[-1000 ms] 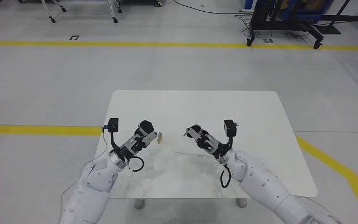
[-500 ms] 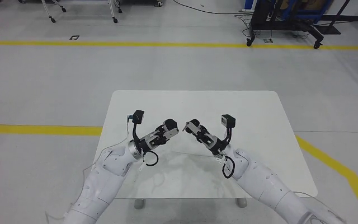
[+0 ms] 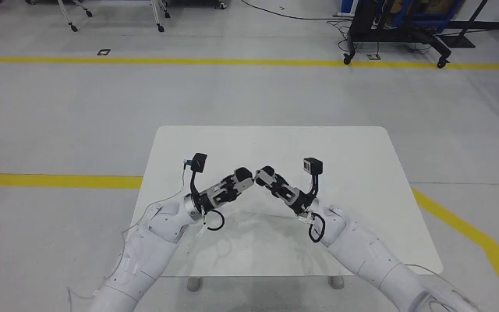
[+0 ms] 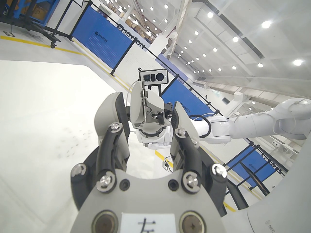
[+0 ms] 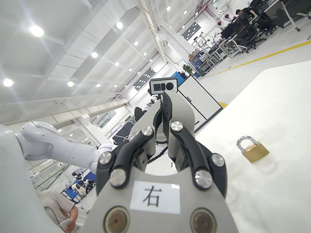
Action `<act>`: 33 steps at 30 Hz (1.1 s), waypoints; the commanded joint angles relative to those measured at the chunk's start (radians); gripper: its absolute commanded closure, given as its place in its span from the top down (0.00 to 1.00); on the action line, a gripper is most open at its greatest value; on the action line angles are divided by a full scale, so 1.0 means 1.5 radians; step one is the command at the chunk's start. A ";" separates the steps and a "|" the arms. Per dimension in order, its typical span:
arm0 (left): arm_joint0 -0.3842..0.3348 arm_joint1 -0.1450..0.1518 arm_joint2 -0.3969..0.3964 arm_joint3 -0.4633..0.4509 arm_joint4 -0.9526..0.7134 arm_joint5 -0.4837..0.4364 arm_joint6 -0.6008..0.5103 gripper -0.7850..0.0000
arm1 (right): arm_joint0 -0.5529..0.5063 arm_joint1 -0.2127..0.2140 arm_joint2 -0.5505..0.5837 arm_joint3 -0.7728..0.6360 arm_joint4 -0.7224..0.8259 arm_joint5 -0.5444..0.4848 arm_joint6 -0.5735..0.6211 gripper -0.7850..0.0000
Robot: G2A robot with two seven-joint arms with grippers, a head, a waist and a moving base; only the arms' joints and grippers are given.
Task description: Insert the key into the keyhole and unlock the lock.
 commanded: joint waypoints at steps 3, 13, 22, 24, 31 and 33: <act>0.001 0.000 0.004 0.000 0.004 0.003 -0.002 0.33 | -0.001 -0.006 0.010 0.008 0.002 0.000 0.010 0.00; -0.002 -0.001 0.013 0.004 0.009 0.008 0.000 0.31 | -0.006 -0.018 0.031 0.022 0.006 0.000 0.041 0.00; -0.003 -0.001 0.015 0.005 0.025 0.020 0.007 0.00 | -0.012 -0.027 0.051 0.026 0.005 0.000 0.062 0.00; -0.002 -0.001 0.015 0.005 0.032 0.021 0.013 0.00 | -0.014 -0.029 0.056 0.027 0.005 0.000 0.066 0.00; -0.002 0.002 0.002 0.003 0.028 0.017 0.020 0.00 | -0.018 -0.035 0.069 0.027 0.000 0.000 0.085 0.00; -0.001 0.004 -0.003 0.002 0.021 0.014 0.017 0.00 | -0.019 -0.036 0.073 0.027 -0.003 0.000 0.094 0.00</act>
